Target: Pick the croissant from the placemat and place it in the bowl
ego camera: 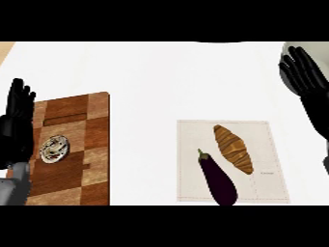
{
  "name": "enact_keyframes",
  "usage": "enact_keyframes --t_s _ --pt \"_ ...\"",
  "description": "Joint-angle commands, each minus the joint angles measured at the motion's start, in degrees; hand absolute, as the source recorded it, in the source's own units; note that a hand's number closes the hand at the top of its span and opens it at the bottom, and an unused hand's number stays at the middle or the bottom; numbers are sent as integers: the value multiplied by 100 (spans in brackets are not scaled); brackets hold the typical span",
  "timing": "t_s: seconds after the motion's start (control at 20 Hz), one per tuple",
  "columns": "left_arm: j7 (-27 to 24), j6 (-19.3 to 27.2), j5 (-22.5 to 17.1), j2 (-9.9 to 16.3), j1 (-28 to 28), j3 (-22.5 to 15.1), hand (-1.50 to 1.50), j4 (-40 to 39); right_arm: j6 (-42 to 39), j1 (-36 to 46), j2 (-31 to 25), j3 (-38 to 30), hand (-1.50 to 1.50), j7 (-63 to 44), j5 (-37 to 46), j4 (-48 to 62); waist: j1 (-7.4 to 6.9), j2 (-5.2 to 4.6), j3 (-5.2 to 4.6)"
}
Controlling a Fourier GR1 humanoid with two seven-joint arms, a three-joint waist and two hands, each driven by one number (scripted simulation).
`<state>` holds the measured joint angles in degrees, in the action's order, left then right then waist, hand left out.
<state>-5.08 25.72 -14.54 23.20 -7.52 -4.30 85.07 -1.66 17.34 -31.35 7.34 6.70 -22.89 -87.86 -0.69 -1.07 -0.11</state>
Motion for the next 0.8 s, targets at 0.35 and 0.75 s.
enact_keyframes --t_s 0.35,0.75 --pt "668 -1336 -674 -709 -15 -1208 0 281 1583 -1049 -631 -54 150 -257 2131 220 630 141 -19" --pt "975 -1935 -903 -661 -69 -1350 0 373 1884 -1931 -228 1518 -150 126 3731 -1479 130 137 -3"
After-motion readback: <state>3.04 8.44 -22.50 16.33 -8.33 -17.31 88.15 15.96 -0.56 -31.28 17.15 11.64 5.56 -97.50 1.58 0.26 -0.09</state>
